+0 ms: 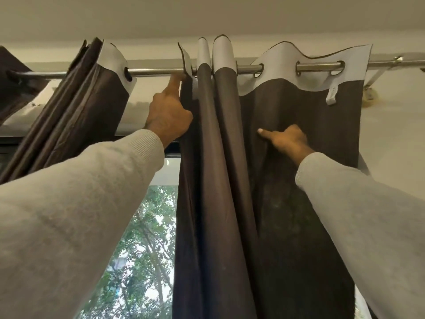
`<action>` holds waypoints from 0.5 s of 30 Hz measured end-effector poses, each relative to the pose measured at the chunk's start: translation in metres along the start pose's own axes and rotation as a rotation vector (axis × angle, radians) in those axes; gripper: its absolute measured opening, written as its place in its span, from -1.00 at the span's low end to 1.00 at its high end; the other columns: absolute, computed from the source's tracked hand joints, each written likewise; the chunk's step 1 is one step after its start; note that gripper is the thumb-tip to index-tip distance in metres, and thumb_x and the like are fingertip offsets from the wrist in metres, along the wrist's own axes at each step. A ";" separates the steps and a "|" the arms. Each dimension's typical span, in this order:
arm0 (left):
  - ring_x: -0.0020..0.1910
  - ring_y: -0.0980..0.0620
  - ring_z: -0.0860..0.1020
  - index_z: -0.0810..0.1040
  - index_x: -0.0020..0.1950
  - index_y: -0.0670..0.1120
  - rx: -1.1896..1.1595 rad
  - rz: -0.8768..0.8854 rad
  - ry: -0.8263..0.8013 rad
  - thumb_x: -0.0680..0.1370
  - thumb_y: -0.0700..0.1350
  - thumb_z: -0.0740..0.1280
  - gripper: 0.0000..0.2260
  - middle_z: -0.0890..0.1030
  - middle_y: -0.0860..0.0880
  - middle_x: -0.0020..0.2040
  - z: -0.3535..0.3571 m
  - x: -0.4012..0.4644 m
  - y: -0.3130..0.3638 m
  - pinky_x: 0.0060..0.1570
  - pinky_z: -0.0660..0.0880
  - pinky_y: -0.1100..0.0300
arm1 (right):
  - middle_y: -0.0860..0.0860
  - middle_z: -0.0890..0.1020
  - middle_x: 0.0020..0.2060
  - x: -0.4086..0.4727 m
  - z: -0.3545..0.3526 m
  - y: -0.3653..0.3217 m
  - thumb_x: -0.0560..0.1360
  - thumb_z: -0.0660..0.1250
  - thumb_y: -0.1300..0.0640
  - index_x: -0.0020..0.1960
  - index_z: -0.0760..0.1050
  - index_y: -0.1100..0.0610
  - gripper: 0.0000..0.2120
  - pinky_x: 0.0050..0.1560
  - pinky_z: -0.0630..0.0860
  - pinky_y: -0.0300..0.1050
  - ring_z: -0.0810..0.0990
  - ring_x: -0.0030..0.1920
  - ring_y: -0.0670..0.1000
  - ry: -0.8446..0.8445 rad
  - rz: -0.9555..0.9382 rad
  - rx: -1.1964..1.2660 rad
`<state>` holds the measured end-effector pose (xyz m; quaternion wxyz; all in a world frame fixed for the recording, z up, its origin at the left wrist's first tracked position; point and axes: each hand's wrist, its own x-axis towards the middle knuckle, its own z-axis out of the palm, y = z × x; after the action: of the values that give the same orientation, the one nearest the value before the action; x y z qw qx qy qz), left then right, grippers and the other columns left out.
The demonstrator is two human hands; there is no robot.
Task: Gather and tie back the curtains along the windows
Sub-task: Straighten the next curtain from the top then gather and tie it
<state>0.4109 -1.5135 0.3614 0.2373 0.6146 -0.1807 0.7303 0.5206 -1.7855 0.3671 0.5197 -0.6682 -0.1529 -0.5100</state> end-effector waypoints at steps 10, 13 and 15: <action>0.30 -0.14 0.63 0.59 0.42 0.02 0.078 0.007 0.032 0.64 -0.23 0.41 -0.64 0.62 -0.06 0.34 -0.013 0.003 -0.033 0.22 0.67 -0.10 | 0.23 0.69 0.09 -0.029 0.050 -0.034 0.63 0.33 0.13 0.17 0.62 0.18 -0.81 0.16 0.60 0.20 0.65 0.12 0.33 0.278 -0.570 -0.165; 0.27 -0.10 0.64 0.36 0.57 0.11 -0.192 -0.046 -0.042 0.64 -0.25 0.42 -0.44 0.62 -0.06 0.35 -0.023 0.004 -0.031 0.18 0.68 -0.11 | 0.18 0.72 -0.12 -0.055 0.071 -0.084 0.53 0.35 0.30 -0.03 0.68 0.22 -0.87 0.00 0.66 0.07 0.71 -0.07 0.21 -0.103 -0.880 -0.098; 0.16 -0.06 0.70 0.26 0.62 0.10 -0.335 -0.127 -0.110 0.64 -0.21 0.44 -0.37 0.66 -0.03 0.26 -0.026 0.004 -0.026 0.08 0.71 -0.08 | 0.14 0.74 -0.12 -0.059 0.063 -0.110 0.55 0.34 0.35 0.03 0.71 0.22 -0.82 -0.06 0.69 -0.06 0.73 -0.11 0.07 -0.278 -0.845 0.012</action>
<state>0.4037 -1.4768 0.3600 0.3719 0.6155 -0.2731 0.6390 0.4471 -1.6677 0.3801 0.2443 -0.6061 -0.4839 -0.5821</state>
